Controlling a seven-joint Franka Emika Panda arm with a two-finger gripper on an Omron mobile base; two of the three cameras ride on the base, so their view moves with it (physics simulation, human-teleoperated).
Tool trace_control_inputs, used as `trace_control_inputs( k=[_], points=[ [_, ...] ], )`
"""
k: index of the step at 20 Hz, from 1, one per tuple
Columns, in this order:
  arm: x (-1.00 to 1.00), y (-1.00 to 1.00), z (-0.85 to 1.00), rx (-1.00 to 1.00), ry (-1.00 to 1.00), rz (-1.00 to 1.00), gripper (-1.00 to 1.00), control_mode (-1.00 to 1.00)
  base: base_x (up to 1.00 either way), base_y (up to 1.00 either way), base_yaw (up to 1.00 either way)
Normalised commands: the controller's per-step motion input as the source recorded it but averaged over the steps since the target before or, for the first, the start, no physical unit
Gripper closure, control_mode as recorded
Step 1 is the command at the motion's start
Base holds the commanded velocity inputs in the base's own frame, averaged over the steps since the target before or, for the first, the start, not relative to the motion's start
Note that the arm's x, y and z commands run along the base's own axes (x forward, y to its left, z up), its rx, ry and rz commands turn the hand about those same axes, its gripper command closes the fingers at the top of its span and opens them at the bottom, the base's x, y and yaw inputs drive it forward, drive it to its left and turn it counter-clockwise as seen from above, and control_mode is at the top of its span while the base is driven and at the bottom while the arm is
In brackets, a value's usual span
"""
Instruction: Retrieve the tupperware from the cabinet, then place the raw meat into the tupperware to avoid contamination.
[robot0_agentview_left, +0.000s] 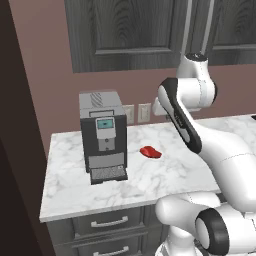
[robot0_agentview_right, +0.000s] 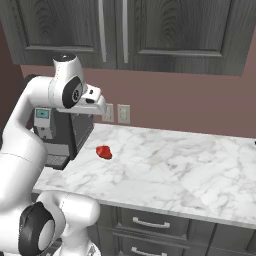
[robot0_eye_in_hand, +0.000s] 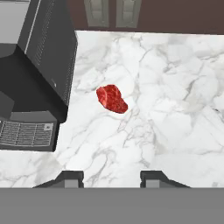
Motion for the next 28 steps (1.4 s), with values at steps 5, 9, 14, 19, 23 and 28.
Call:
trace_control_inputs(
  k=[5, 9, 14, 19, 23, 28],
  points=[
    [-0.04, -0.04, 0.00, 0.00, -0.02, -0.02, -1.00, -1.00, 0.00, 0.00, 0.00],
    [-0.04, -0.09, 0.39, 0.02, -0.09, -0.17, -1.00, -1.00, 0.00, 0.00, 0.00],
    [-0.04, -0.22, 0.51, 0.09, -0.12, -0.21, -1.00, -1.00, 0.00, 0.00, 0.00],
    [-0.01, -0.31, 0.64, 0.06, -0.10, 0.04, -1.00, -1.00, 0.00, 0.00, 0.00],
    [-0.11, -0.38, 0.63, -0.01, -0.17, 0.06, -1.00, -1.00, 0.00, 0.00, 0.00],
    [-0.14, -0.15, 0.48, -0.14, -0.22, 0.08, -1.00, -1.00, 0.00, 0.00, 0.00]
  ],
)
